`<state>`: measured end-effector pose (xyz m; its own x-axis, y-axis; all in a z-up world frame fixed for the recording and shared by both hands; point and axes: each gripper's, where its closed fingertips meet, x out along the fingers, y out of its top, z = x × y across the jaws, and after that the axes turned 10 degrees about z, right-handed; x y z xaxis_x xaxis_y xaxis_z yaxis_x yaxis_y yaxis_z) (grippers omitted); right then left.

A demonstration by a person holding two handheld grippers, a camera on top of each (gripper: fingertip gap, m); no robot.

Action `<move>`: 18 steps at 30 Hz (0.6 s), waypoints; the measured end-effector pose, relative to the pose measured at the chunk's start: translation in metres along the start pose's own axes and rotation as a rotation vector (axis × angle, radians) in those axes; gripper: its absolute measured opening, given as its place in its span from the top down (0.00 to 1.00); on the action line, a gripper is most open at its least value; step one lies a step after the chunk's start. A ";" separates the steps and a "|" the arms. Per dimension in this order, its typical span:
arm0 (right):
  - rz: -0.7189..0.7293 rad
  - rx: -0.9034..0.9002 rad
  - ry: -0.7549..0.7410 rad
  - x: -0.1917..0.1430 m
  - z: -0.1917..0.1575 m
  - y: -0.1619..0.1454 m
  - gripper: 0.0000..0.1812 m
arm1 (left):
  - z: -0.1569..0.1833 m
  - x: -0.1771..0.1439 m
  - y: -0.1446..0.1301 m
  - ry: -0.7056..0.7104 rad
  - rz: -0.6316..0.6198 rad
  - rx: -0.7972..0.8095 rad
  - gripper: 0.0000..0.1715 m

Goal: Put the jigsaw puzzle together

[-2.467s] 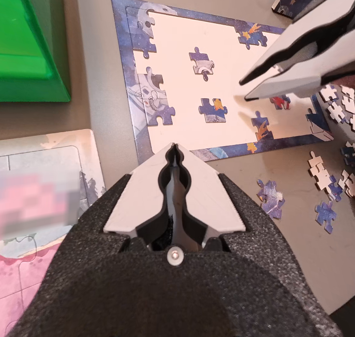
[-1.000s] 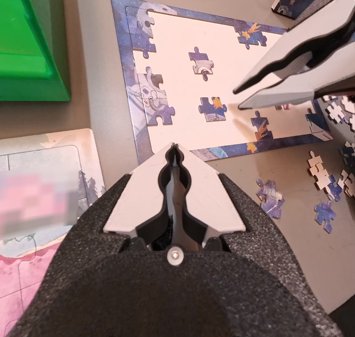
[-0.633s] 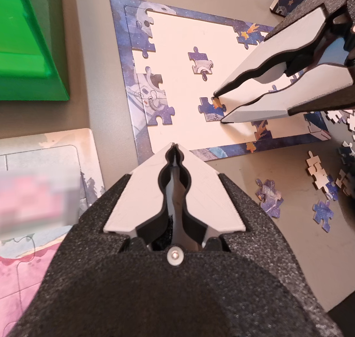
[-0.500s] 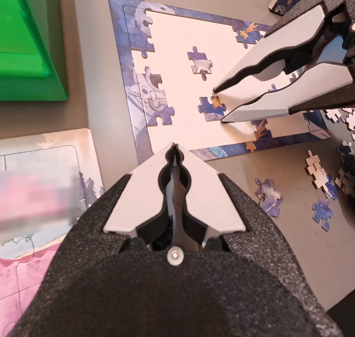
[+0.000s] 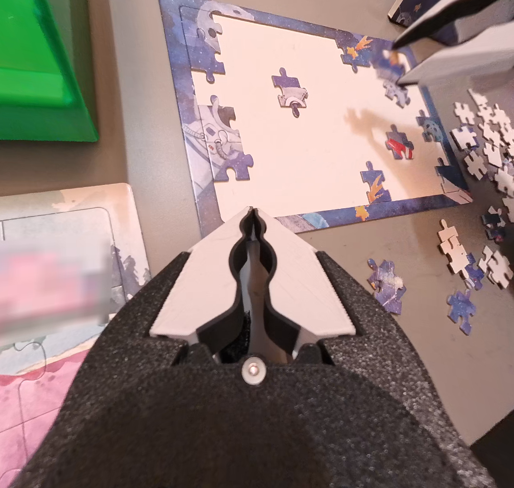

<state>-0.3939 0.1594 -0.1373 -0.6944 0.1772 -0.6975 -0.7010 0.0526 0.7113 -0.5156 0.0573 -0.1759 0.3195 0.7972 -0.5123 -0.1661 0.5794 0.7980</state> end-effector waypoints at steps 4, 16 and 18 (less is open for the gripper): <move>-0.046 -0.026 -0.038 -0.007 0.030 -0.010 0.83 | 0.000 0.000 0.000 -0.008 0.000 -0.011 1.00; -0.123 -0.272 -0.023 0.026 0.040 -0.006 0.83 | 0.000 0.000 0.000 -0.009 0.000 -0.012 1.00; -0.122 -0.270 -0.005 0.029 0.041 -0.004 0.83 | 0.000 -0.001 0.000 -0.013 0.001 -0.019 1.00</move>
<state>-0.4043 0.2045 -0.1572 -0.6018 0.1909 -0.7755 -0.7978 -0.1898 0.5723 -0.5157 0.0568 -0.1755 0.3314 0.7955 -0.5073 -0.1838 0.5818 0.7923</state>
